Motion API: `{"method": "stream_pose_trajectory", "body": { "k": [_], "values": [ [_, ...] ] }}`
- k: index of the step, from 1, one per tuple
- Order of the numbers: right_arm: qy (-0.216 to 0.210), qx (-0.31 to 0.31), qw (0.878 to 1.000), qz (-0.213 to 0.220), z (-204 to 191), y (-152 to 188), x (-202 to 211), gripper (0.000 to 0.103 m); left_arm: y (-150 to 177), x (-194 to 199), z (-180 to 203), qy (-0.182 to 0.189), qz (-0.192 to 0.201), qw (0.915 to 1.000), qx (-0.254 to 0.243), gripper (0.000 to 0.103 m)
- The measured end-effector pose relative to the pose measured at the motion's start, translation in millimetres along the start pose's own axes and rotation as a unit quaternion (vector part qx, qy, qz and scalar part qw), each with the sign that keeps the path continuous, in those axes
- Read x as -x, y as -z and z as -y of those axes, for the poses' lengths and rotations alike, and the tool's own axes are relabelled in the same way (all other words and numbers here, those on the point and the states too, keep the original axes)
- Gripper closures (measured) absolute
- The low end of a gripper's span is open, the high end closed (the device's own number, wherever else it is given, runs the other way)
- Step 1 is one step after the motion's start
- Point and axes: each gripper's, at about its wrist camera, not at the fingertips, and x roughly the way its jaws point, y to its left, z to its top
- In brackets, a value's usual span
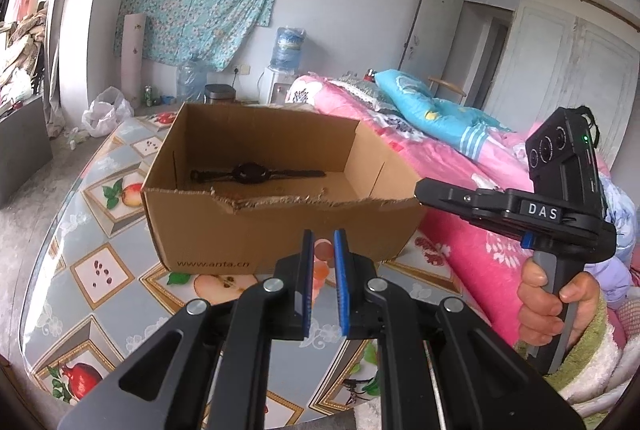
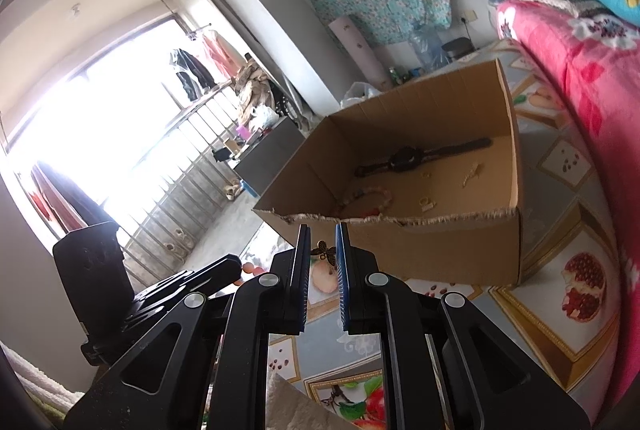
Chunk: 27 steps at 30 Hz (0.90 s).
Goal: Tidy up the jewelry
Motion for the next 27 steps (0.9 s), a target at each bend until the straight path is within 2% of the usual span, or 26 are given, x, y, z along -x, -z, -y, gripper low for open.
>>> {"method": "stream_pose_trajectory", "body": {
  "k": [8,14,17,21,27],
  "values": [
    [0.010,0.040,0.999,0.028,-11.3,-35.8,15.2,0.093,-27.5,16.4,2.2,0.041,0.030,0.9987,0.009,0.094],
    [0.013,0.060,0.998,0.025,-8.0,-71.0,12.7,0.093,-58.1,25.8,-1.6,0.042,0.057,0.9975,-0.006,0.094],
    [0.017,0.064,0.998,0.003,-2.8,-82.6,-0.7,0.092,-70.3,23.7,-4.1,0.042,0.063,0.9971,-0.010,0.094],
    [0.041,0.070,0.995,-0.058,7.5,-90.0,-28.9,0.093,-82.2,6.9,-11.4,0.039,0.050,0.9980,-0.001,0.094],
    [0.085,0.082,0.979,-0.166,30.5,-93.6,-77.9,0.093,-87.1,-27.7,-22.5,0.026,0.018,0.9994,0.010,0.094]
  ]
}}
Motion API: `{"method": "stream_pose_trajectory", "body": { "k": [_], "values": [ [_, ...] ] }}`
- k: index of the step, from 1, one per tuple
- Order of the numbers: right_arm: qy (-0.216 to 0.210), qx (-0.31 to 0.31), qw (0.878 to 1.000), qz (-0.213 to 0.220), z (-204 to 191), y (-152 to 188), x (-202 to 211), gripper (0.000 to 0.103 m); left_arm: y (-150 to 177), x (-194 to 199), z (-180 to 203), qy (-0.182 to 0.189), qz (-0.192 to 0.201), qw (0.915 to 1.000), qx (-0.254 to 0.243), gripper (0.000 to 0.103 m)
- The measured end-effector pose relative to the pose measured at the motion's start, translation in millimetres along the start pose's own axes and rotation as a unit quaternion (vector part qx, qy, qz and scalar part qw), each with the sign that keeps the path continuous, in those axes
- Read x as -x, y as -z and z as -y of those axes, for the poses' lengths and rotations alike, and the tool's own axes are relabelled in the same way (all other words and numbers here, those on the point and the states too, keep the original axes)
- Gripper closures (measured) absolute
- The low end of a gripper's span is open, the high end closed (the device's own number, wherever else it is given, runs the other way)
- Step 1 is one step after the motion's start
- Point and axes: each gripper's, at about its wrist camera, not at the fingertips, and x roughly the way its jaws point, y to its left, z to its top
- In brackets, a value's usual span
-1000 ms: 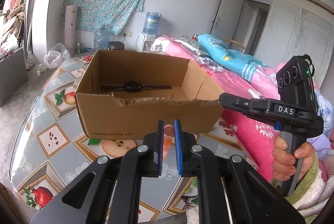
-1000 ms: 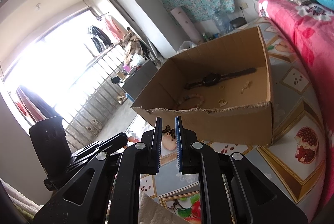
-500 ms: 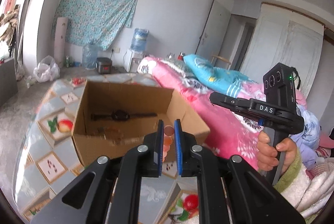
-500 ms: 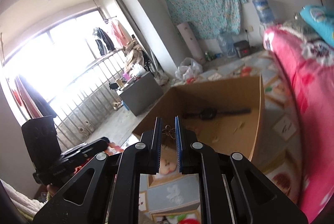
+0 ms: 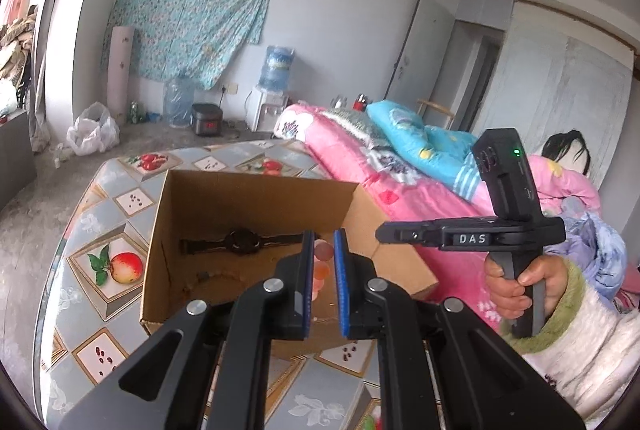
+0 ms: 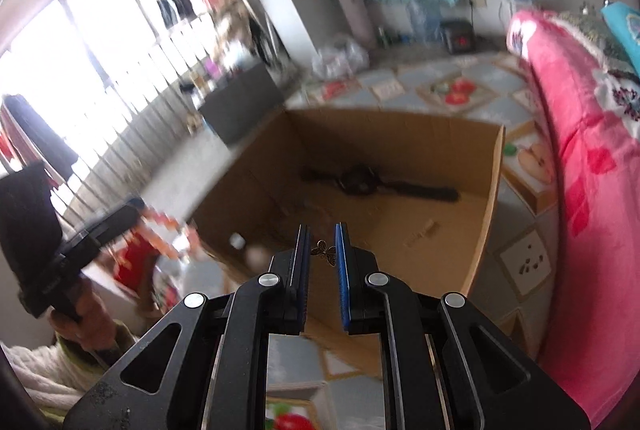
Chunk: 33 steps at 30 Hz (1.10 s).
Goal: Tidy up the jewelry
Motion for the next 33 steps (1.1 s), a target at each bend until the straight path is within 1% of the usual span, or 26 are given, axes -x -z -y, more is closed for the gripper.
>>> {"method": "stream_pose_trajectory", "body": {
  "k": [4,7,10,13,16,18,23,28,30,33],
  "values": [
    [0.025,0.007,0.998,-0.057,6.5,-11.3,-30.5,0.093,0.3,-18.3,-10.3,-0.006,-0.018,0.9997,0.017,0.094],
    [0.041,0.020,0.995,-0.087,6.5,-17.6,-50.9,0.093,1.2,-28.4,-16.9,-0.011,-0.030,0.9992,0.023,0.094],
    [0.055,0.026,0.992,-0.112,6.6,-26.4,-72.9,0.092,1.8,-34.6,-21.1,-0.015,-0.038,0.9989,0.024,0.094],
    [0.064,0.019,0.990,-0.128,12.5,-36.1,-91.3,0.092,1.9,-39.8,-24.2,-0.019,-0.045,0.9985,0.025,0.094],
    [0.055,0.004,0.990,-0.127,20.5,-40.5,-97.5,0.092,0.9,-43.7,-24.5,-0.021,-0.051,0.9982,0.024,0.094],
    [0.046,-0.004,0.992,-0.119,23.4,-41.2,-94.6,0.092,0.4,-45.8,-24.3,-0.020,-0.053,0.9981,0.023,0.094],
    [0.036,-0.002,0.996,-0.081,26.1,-43.0,-76.0,0.091,-3.2,-54.4,-20.3,-0.019,-0.060,0.9979,0.015,0.094],
    [0.031,-0.012,0.996,-0.082,32.0,-44.4,-74.2,0.090,-5.9,-65.3,-13.1,-0.012,-0.066,0.9977,0.012,0.094],
    [0.027,-0.012,0.997,-0.073,32.4,-45.2,-69.2,0.090,-6.2,-69.1,-9.6,-0.007,-0.069,0.9975,0.012,0.094],
    [0.017,-0.019,0.999,-0.047,35.3,-46.8,-55.0,0.088,-7.5,-75.1,-3.0,-0.001,-0.074,0.9972,0.007,0.094]
  ]
}}
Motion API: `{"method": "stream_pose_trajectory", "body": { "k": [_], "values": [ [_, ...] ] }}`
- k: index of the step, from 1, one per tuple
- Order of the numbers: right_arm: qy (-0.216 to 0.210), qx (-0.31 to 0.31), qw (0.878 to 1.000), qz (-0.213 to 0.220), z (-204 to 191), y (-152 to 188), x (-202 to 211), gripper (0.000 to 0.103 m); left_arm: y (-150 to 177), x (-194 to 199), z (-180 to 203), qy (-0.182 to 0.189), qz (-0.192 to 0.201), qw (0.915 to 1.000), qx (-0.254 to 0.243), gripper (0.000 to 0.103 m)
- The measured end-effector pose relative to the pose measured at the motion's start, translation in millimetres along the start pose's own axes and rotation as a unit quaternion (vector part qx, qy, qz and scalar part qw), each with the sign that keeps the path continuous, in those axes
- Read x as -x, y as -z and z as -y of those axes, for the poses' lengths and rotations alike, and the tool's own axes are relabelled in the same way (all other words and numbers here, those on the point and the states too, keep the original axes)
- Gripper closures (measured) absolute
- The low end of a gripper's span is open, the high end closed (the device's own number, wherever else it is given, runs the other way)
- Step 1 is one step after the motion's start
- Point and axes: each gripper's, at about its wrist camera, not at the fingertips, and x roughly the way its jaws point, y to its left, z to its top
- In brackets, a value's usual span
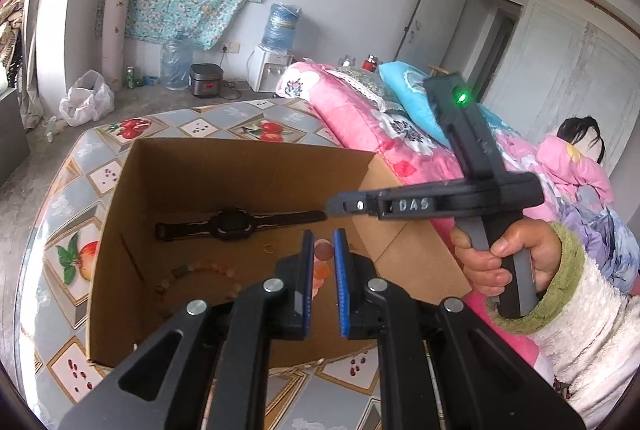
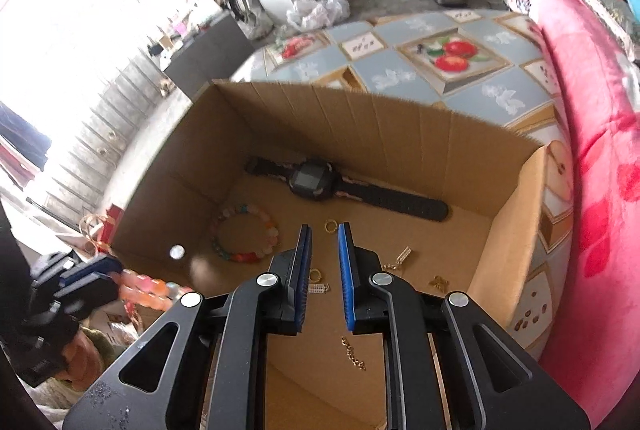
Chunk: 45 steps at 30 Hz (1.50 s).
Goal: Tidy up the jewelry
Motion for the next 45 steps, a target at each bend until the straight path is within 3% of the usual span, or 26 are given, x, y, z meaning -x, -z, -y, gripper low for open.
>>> {"method": "stream_pose_trajectory", "body": {
  "k": [7,11,13,14,15,19,24,26,29,32,34,36,38,42,45],
  "values": [
    [-0.014,-0.031,0.998,0.059,22.9,-3.9,40.9,0.081,-8.4,-24.6,19.1,0.034,-0.027,0.9991,-0.002,0.094],
    [-0.012,-0.044,0.997,0.068,33.8,-2.0,47.7,0.080,-15.9,-45.4,34.9,0.083,-0.041,0.9957,0.004,0.093],
    [-0.012,-0.050,0.997,0.065,37.9,0.2,46.7,0.078,-15.6,-63.4,39.5,0.094,-0.064,0.9936,-0.002,0.083],
    [-0.011,-0.053,0.997,0.063,38.8,1.3,44.3,0.078,-13.4,-73.6,37.9,0.084,-0.080,0.9932,0.002,0.064],
    [-0.010,-0.056,0.997,0.060,40.3,3.0,43.5,0.078,-9.5,-85.1,32.9,0.063,-0.098,0.9931,0.013,0.056],
    [-0.009,-0.060,0.997,0.055,44.1,9.3,42.5,0.078,5.2,-93.9,13.8,0.057,-0.114,0.9906,0.052,0.056],
    [-0.007,-0.067,0.996,0.053,45.3,12.0,42.0,0.077,4.2,-49.1,3.1,0.048,-0.053,0.9965,0.042,0.055],
    [-0.005,-0.069,0.996,0.055,43.9,14.1,45.0,0.076,2.1,-26.2,1.1,0.035,-0.024,0.9986,0.032,0.046],
    [0.004,-0.071,0.996,0.059,41.1,18.5,51.3,0.073,-1.5,14.5,-9.8,-0.005,0.024,0.9995,0.018,0.032],
    [0.014,-0.075,0.995,0.063,39.1,25.7,58.8,0.067,-1.7,53.2,-29.2,-0.068,0.073,0.9949,0.018,0.021],
    [0.021,-0.084,0.994,0.067,40.2,33.6,64.4,0.061,1.2,65.6,-43.7,-0.100,0.081,0.9913,0.026,0.016],
    [0.030,-0.098,0.993,0.066,42.4,42.5,67.8,0.055,8.6,70.2,-66.0,-0.133,0.075,0.9869,0.053,0.013],
    [0.040,-0.115,0.990,0.069,45.6,55.9,72.9,0.055,14.6,65.2,-83.7,-0.138,0.058,0.9851,0.085,0.013],
    [0.044,-0.129,0.989,0.054,45.0,76.5,70.2,0.051,37.5,44.4,-117.2,-0.113,0.002,0.9806,0.161,0.013],
    [0.052,-0.130,0.990,0.021,39.2,86.9,55.2,0.051,45.9,26.7,-117.6,-0.089,-0.026,0.9797,0.178,0.013]
  ]
}}
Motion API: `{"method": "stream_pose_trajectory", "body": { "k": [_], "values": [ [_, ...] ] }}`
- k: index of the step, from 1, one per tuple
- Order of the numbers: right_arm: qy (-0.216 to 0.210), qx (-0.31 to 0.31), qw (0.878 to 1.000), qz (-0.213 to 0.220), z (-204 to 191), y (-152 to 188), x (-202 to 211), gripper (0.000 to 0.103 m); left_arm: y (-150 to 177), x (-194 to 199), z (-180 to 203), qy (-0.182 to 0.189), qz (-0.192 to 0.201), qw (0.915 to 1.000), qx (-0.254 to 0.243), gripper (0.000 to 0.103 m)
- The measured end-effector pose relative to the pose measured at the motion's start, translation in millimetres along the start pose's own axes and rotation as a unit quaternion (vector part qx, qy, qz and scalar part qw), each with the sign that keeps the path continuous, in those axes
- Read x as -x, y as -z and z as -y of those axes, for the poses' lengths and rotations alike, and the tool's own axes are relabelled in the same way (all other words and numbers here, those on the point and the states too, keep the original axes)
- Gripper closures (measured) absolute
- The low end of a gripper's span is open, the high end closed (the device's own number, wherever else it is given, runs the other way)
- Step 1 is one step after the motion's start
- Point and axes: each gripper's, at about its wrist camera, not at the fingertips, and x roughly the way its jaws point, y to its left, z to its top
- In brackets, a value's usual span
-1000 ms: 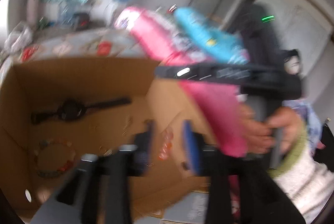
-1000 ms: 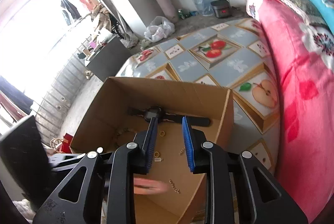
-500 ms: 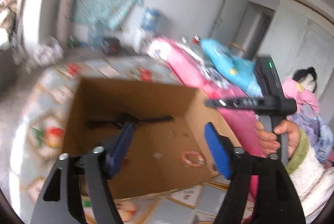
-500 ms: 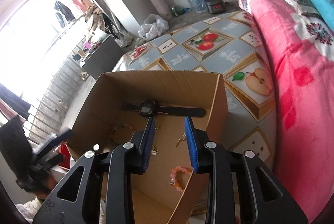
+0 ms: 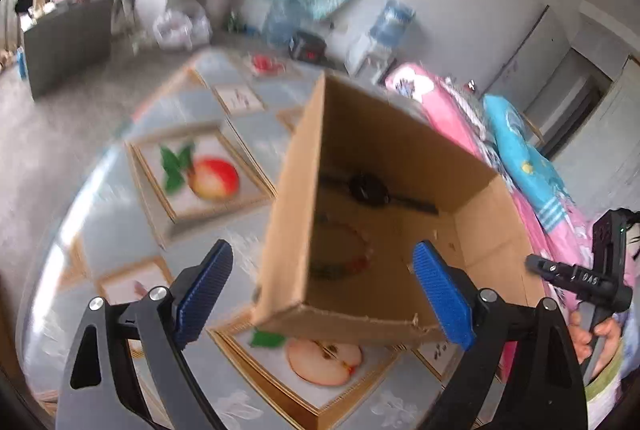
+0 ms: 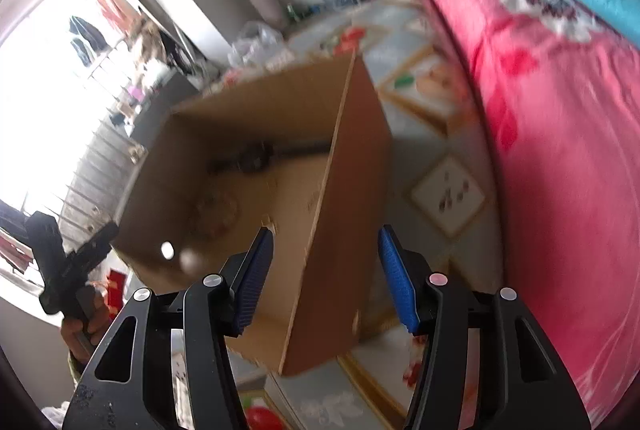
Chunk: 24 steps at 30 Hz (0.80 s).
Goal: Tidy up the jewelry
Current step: 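Open the left tool over the box to release the pink-orange bracelet, then withdraw both open tools up and away from the box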
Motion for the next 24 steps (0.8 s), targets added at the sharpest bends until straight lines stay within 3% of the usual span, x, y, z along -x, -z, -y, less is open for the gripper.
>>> {"method": "stream_pose_trajectory", "body": {
  "k": [3,5,11,24],
  "values": [
    [-0.001,-0.001,1.000,-0.010,-4.8,3.5,-8.1,0.051,7.7,-9.6,9.9,0.022,-0.019,0.9996,-0.001,0.012],
    [-0.011,-0.001,1.000,-0.020,-11.3,6.1,-15.4,0.051,9.8,-11.1,16.5,0.005,-0.018,0.9998,-0.009,0.012],
    [0.042,0.033,0.998,-0.016,-30.1,11.6,-16.3,0.047,9.4,-14.4,23.0,-0.006,-0.015,0.9998,-0.007,0.012],
    [0.039,0.024,0.999,-0.023,-29.7,29.1,-5.0,0.048,33.2,9.4,27.6,0.003,-0.017,0.9997,-0.017,0.012]
  ]
}}
